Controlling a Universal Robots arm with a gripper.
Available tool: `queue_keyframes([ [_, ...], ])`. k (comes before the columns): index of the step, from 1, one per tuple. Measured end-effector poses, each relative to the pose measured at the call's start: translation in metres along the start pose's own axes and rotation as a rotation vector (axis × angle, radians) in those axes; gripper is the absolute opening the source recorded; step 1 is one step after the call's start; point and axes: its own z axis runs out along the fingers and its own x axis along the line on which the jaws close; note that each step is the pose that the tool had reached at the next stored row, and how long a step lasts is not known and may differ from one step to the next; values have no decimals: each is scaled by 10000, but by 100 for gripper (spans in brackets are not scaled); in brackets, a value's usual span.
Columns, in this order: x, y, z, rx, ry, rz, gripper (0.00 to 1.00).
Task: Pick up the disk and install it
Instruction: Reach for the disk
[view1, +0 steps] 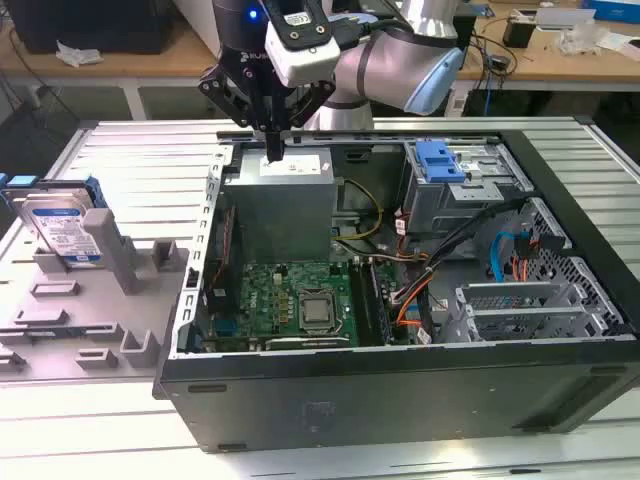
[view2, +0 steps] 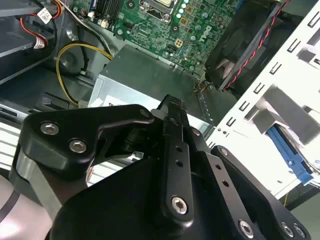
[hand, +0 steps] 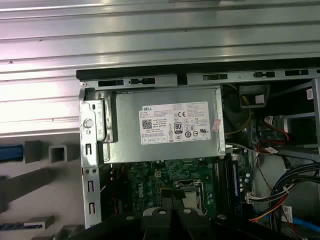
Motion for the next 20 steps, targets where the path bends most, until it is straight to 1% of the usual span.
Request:
queue_keyframes([
  [16,3,0,0,0,0,9,11],
  [20,105,12,-2,2,-4,94,11],
])
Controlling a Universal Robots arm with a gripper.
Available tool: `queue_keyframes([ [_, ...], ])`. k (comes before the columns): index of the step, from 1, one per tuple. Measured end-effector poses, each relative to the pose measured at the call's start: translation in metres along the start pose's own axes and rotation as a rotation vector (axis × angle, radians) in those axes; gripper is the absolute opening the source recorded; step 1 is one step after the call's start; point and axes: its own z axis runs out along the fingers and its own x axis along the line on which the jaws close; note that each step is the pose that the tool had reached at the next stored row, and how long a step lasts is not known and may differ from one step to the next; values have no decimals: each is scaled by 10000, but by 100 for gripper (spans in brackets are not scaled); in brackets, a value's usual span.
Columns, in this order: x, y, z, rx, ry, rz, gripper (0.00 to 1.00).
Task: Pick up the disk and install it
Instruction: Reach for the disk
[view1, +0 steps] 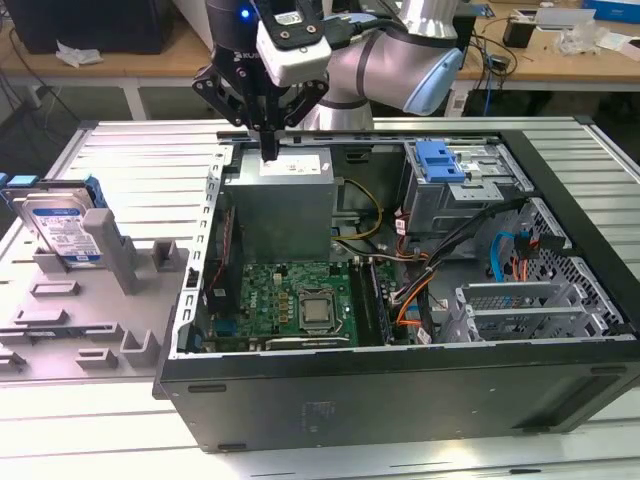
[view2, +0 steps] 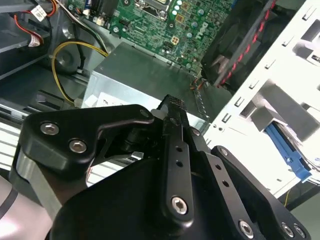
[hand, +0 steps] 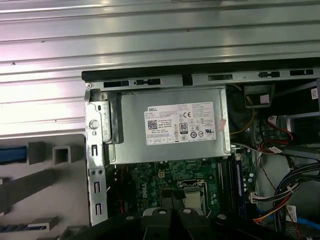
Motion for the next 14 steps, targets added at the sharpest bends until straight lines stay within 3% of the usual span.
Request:
queue_keyframes([
  [14,512,71,-7,5,-8,193,11],
])
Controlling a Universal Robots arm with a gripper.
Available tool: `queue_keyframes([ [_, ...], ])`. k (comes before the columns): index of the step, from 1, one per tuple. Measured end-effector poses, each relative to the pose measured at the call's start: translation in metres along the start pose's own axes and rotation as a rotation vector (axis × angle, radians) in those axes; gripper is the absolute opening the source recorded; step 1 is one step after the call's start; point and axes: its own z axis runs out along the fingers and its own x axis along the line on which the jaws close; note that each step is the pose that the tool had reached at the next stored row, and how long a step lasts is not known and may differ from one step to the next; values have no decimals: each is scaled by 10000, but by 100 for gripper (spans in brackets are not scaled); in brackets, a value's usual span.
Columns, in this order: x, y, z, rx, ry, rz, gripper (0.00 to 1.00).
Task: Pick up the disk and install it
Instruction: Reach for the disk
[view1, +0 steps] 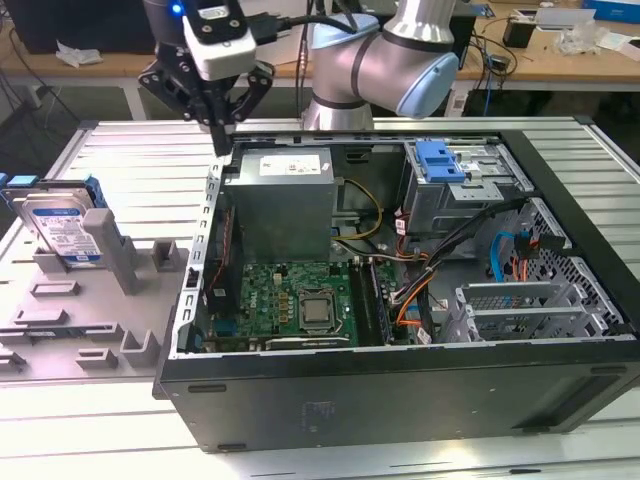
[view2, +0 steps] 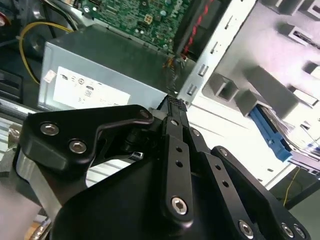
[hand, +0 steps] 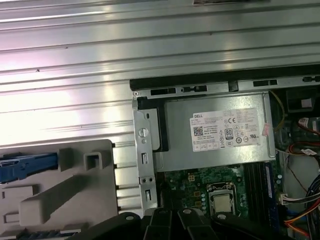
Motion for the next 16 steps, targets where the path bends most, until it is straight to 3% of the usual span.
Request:
queue_keyframes([
  [2,122,8,-2,1,-1,31,11],
  [13,526,77,-5,5,-9,191,11],
  [16,666,104,-7,6,-12,264,11],
])
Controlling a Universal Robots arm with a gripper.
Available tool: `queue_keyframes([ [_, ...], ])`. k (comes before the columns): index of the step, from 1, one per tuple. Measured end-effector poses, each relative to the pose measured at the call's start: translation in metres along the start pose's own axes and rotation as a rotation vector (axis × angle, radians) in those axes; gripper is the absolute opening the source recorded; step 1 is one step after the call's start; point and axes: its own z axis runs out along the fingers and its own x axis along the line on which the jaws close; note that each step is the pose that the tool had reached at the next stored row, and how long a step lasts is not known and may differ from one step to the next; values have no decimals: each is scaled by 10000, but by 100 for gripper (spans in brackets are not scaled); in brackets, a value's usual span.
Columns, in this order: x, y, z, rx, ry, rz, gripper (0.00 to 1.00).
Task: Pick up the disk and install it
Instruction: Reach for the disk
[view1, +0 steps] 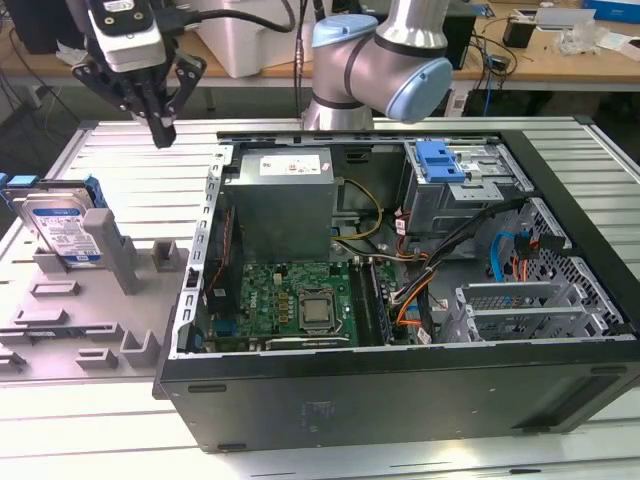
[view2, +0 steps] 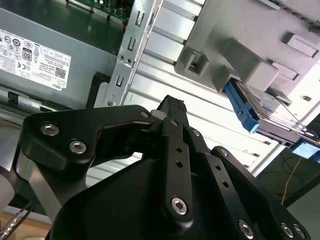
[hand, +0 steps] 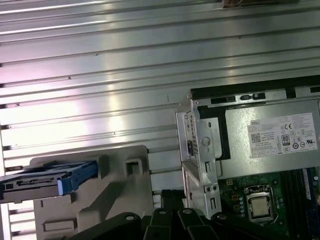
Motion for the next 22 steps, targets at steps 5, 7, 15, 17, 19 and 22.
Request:
queue_keyframes([
  [5,186,41,-2,2,-4,91,11],
  [7,296,62,-3,3,-6,131,11],
  [15,560,68,-9,5,-9,186,11],
  [17,637,64,-11,5,-8,198,11],
  [19,756,63,-14,6,-11,243,11],
  [22,866,54,-17,9,-17,391,11],
])
